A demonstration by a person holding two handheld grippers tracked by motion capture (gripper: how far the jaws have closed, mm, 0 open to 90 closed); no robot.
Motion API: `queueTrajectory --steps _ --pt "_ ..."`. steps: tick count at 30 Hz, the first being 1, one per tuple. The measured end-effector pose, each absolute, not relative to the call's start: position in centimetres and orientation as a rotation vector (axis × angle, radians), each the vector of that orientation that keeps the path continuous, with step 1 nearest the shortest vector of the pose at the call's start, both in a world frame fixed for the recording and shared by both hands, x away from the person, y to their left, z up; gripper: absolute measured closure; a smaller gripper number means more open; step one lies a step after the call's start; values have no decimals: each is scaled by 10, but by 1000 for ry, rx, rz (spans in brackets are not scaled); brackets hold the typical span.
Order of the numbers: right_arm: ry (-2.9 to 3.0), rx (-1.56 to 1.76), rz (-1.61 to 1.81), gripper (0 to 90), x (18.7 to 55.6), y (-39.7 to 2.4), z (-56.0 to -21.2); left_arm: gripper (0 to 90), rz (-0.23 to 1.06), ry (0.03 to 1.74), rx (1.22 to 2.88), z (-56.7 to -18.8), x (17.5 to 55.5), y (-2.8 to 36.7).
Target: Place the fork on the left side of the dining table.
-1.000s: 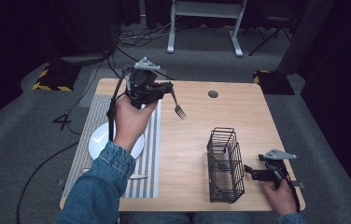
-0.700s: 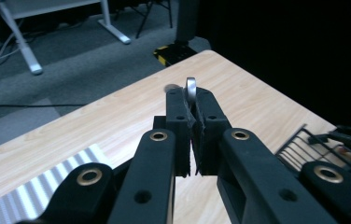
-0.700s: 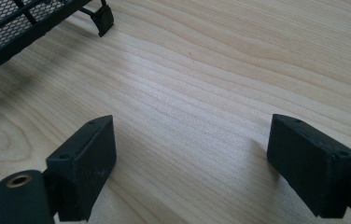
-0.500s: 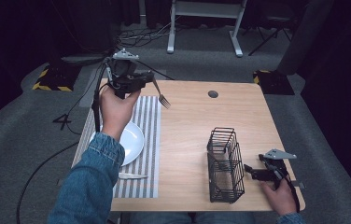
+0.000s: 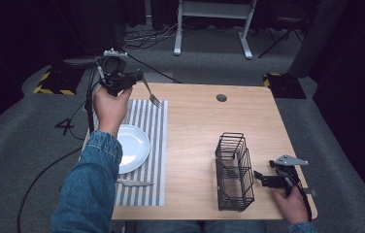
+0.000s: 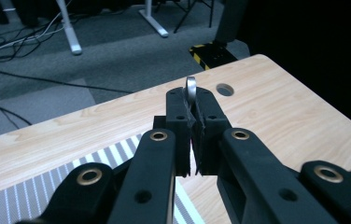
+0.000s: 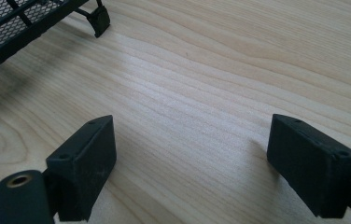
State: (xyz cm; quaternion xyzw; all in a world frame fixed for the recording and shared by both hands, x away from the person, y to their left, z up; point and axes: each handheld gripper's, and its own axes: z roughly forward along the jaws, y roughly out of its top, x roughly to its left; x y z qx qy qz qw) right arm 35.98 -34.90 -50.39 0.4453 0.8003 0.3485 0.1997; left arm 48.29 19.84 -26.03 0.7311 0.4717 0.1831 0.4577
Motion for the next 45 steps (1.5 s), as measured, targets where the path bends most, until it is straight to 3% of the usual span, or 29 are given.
queueTrajectory --steps 17,45 --pt "2235 1248 973 157 360 -349 -504 865 405 1314 1752 -299 502 224" --pt "2236 1247 973 157 360 -349 -504 864 330 1458 1740 -363 515 235"
